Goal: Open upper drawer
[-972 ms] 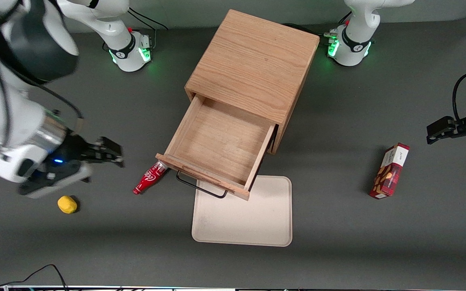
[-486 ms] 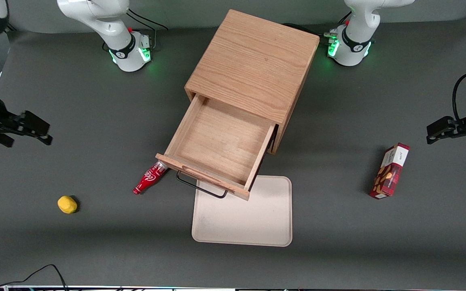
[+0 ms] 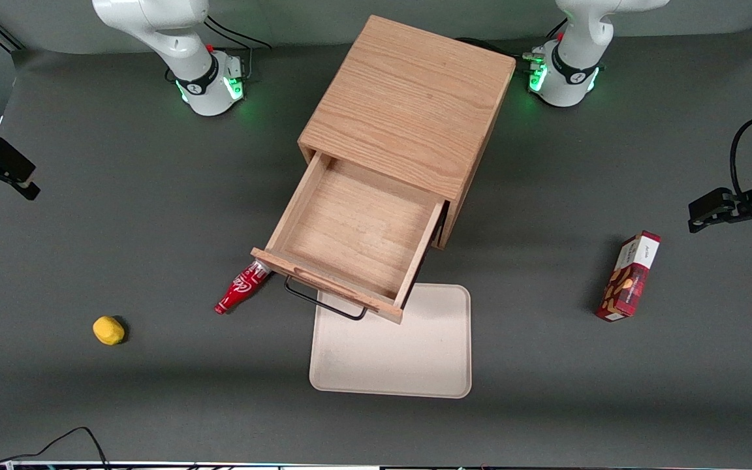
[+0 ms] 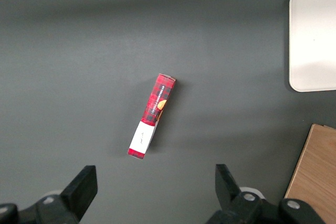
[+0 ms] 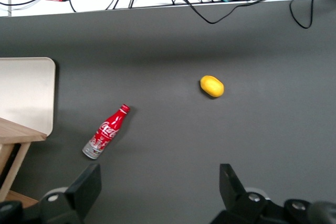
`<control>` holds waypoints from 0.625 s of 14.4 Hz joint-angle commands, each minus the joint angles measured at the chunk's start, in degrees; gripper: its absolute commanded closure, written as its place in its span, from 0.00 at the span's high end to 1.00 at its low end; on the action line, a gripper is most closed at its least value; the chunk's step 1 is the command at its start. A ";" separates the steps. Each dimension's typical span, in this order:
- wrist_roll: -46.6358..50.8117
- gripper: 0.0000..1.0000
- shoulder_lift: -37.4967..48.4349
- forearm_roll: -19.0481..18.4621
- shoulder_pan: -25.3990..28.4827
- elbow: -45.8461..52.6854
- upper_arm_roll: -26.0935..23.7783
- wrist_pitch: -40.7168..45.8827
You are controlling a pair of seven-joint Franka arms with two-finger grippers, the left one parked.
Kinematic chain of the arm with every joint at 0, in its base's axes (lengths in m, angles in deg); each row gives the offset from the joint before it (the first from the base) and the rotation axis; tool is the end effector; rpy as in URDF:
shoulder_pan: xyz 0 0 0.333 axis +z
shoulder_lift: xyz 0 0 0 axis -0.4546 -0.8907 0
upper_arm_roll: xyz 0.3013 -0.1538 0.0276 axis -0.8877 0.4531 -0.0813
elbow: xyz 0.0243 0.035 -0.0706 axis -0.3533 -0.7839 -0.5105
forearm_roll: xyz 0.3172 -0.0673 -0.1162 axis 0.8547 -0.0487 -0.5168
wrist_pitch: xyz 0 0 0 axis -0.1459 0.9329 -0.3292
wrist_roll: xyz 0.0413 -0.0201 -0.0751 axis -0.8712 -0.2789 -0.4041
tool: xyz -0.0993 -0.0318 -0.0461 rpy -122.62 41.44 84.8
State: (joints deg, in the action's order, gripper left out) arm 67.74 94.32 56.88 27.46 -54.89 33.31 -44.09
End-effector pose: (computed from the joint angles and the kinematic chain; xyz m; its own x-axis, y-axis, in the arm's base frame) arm 0.4733 -0.0232 0.6849 0.9653 -0.0795 0.2487 -0.0875 -0.9959 0.0212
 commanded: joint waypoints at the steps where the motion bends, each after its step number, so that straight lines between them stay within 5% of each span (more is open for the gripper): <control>1: -6.83 1.00 1.48 -0.03 0.11 -2.23 2.50 -1.37; 9: -7.65 1.00 -0.28 0.06 0.99 0.40 1.20 -0.05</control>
State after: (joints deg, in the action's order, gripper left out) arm 61.28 94.62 56.90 28.08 -55.63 34.96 -44.51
